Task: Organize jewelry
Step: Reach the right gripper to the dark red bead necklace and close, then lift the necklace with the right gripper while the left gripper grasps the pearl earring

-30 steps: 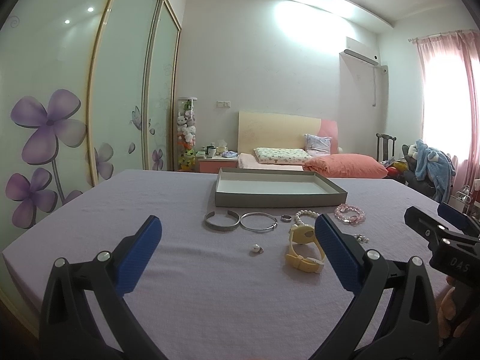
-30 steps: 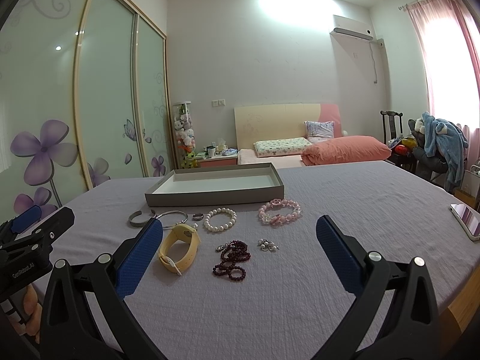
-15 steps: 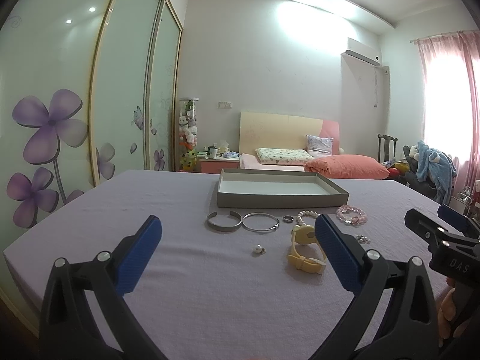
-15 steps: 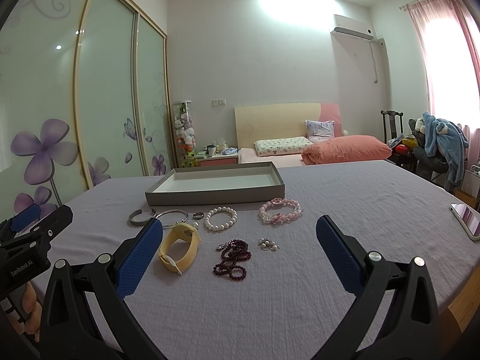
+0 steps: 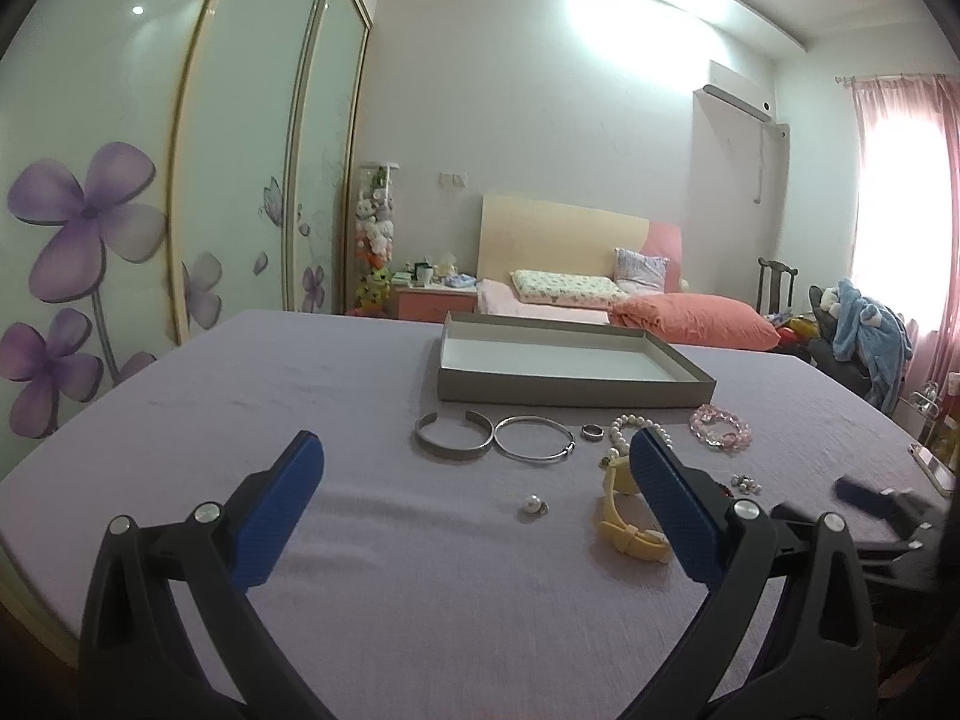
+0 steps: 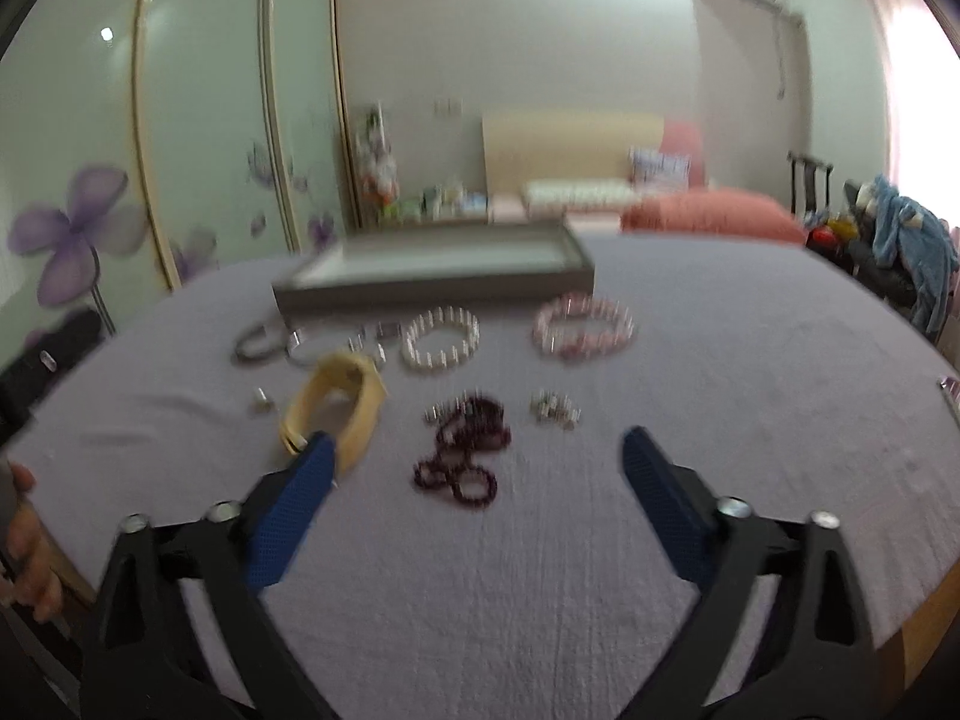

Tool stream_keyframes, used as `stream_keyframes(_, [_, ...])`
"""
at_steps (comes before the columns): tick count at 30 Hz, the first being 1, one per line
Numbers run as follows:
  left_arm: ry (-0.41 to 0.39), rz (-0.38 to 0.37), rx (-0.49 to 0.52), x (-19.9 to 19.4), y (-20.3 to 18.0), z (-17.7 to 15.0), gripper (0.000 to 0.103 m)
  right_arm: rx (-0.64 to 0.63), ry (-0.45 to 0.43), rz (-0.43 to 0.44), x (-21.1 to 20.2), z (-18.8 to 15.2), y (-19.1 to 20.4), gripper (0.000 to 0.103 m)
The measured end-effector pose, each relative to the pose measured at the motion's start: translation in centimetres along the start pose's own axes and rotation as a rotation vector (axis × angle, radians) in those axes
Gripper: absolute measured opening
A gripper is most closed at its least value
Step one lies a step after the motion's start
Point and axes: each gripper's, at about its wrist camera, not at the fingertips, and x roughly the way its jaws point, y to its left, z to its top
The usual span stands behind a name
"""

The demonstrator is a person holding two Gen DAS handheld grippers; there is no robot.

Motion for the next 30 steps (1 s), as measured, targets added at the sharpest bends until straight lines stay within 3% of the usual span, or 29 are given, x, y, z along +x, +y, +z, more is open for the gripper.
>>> stream_keyframes(2, [0.011,0.0,0.005,0.7,0.0,0.3,0.099,0.012,0.062,0.019,1.5,-0.2,-0.2,0.077])
stream_keyframes(9, [0.065,0.007,0.036,3.6,0.1,1.0,0.099,-0.052,0.231,-0.026,4.7,0.3,1.1,0.072])
stream_keyframes(18, [0.166,-0.008,0.028,7.0,1.1,1.3,0.099,-0.063,0.291,-0.046,6.5,2.0,1.3,0.062])
stream_keyframes(21, [0.189,-0.013,0.033,7.7,1.1,1.2,0.099,-0.065,0.278,-0.037,6.4,2.2,1.2,0.046])
stream_keyframes(23, [0.203,-0.019,0.042,8.0,0.9,1.0,0.099,-0.064,0.271,-0.032,6.5,2.2,0.9,0.016])
stream_keyframes(25, [0.216,-0.033,0.047,8.2,0.6,0.9,0.099,-0.059,0.265,-0.019,6.4,2.1,0.4,0.01])
stream_keyframes(30, [0.237,-0.072,0.075,8.2,-0.8,0.5,0.098,-0.02,0.213,0.028,5.0,1.9,-1.1,0.005])
